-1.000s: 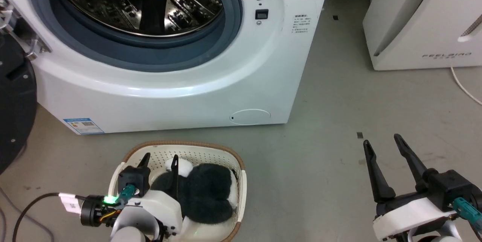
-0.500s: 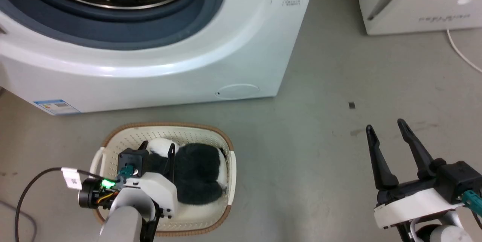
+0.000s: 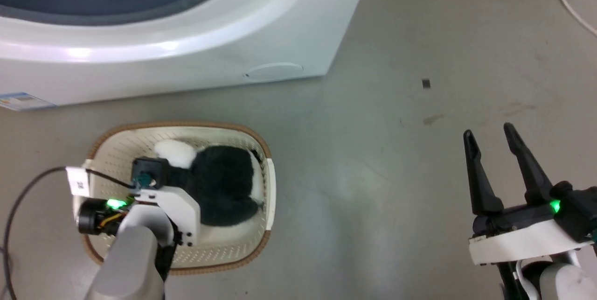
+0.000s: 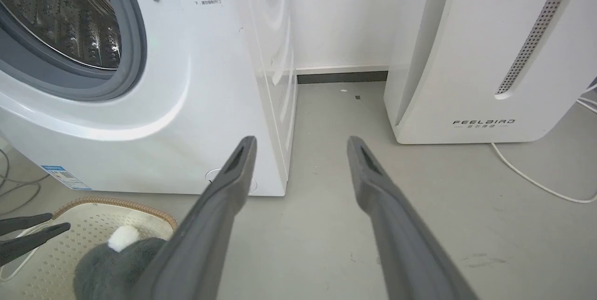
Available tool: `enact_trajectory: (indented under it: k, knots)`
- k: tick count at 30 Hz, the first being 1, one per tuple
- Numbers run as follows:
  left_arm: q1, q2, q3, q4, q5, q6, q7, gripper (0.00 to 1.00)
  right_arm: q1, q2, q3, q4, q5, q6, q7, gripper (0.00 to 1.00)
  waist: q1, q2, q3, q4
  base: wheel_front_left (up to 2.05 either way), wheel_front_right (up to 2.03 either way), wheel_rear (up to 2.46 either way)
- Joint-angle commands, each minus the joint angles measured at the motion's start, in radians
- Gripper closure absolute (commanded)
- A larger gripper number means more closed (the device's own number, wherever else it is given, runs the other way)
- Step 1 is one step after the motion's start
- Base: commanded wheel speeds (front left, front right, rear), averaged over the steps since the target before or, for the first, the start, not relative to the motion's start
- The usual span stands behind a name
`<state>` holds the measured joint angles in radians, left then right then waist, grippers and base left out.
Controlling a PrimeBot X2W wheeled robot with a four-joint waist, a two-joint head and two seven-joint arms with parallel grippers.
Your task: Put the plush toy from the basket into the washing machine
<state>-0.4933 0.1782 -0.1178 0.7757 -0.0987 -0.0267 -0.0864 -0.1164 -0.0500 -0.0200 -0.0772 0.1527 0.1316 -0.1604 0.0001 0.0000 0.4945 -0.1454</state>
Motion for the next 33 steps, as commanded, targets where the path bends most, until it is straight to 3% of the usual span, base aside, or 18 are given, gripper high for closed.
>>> enact_trajectory:
  k: [1,11,15,19,33]
  knots:
    - [-0.037,0.015,-0.003,0.035,-0.005,-0.002,0.005,0.00,-0.019,0.000,0.000,-0.013,0.012,-0.001,-0.010,0.00,-0.0001,0.0000,0.044,-0.020,0.00,0.00,0.00]
    - [-0.157,0.059,-0.010,0.140,-0.039,-0.023,0.056,0.00,-0.046,0.000,0.008,-0.038,0.026,-0.001,-0.028,0.00,-0.0001,0.0000,0.164,-0.048,0.00,0.00,0.00]
    - [-0.266,0.104,-0.059,0.229,-0.029,-0.040,0.160,0.00,-0.068,0.000,0.014,-0.055,0.046,-0.001,-0.045,0.00,-0.0001,0.0000,0.262,-0.074,0.00,0.00,0.00]
    - [-0.328,0.134,-0.079,0.282,-0.034,-0.049,0.199,0.00,-0.079,0.000,0.028,-0.064,0.064,-0.001,-0.055,0.00,-0.0001,0.0000,0.320,-0.094,0.00,0.00,0.00]
    - [-0.463,0.184,-0.129,0.417,-0.068,-0.084,0.240,0.00,-0.110,0.000,0.057,-0.076,0.104,-0.001,-0.082,0.00,-0.0001,0.0000,0.459,-0.137,0.00,0.00,0.00]
